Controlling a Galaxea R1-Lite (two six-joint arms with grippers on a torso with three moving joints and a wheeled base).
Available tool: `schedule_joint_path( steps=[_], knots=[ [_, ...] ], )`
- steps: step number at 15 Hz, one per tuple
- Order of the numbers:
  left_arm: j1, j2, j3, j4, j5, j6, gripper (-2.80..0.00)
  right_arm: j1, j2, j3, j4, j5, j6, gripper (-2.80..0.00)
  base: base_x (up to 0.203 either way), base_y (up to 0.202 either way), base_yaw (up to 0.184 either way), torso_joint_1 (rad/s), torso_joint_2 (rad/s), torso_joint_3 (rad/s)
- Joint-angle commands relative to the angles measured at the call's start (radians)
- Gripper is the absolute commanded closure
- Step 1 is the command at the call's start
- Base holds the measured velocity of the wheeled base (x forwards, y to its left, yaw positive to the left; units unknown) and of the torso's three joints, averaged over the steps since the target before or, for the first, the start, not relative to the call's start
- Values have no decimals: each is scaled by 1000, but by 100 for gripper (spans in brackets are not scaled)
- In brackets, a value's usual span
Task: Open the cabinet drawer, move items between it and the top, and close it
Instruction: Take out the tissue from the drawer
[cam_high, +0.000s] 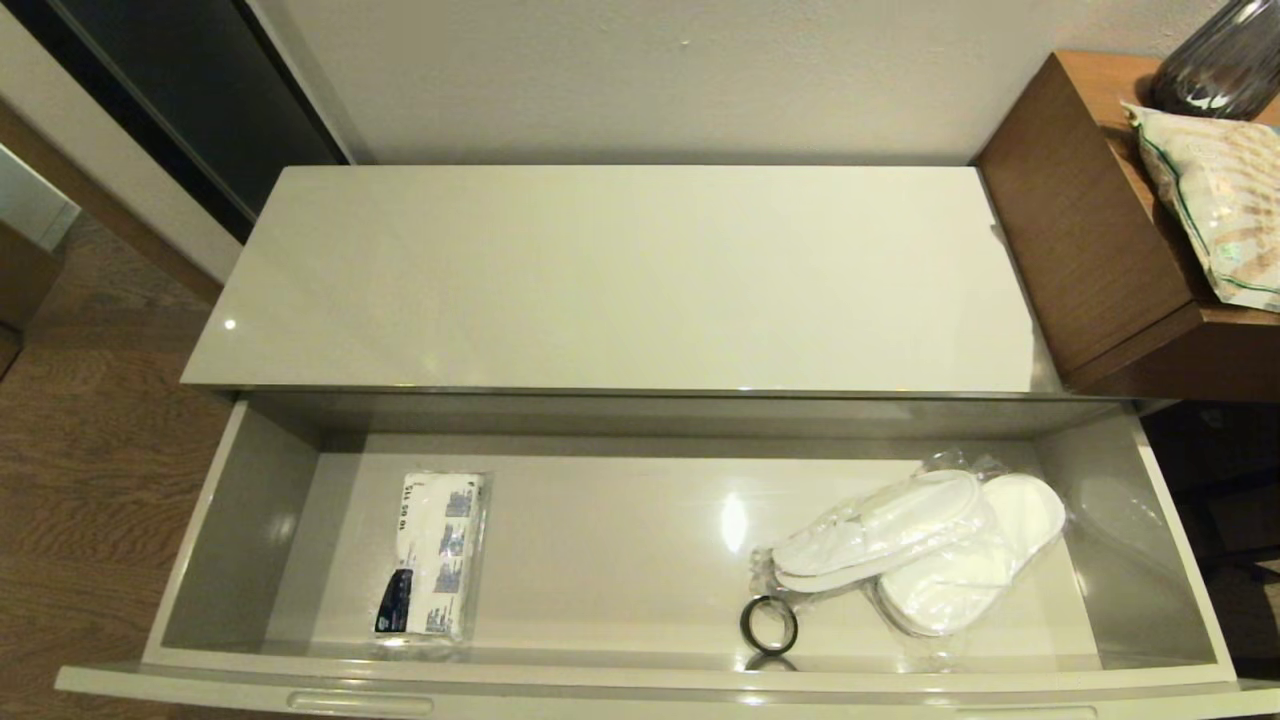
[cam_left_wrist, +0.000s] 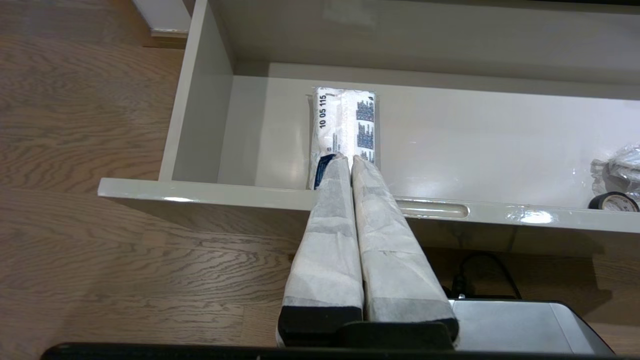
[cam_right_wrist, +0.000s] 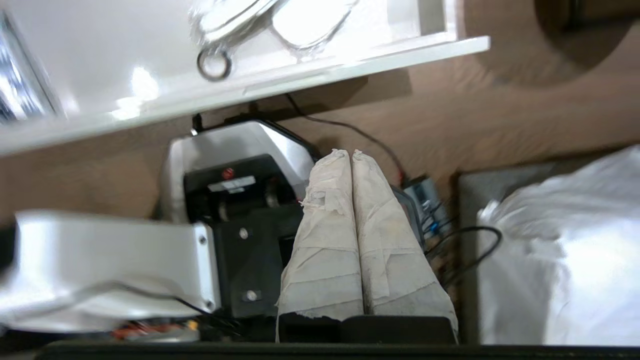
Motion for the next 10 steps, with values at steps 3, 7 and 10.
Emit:
schedule_joint_path(
  steps=[3, 7, 10],
  knots=[
    [0, 0, 2, 0, 1, 0, 0, -154, -153, 299, -47, 128, -224, 0, 0, 0, 0, 0, 0, 0],
    [0, 0, 2, 0, 1, 0, 0, -16, -387, 651, -208, -5, -254, 0, 0, 0, 0, 0, 0, 0],
    [0, 0, 2, 0, 1, 0, 0, 30, -561, 817, -393, 3, -311, 0, 0, 0, 0, 0, 0, 0]
  ],
)
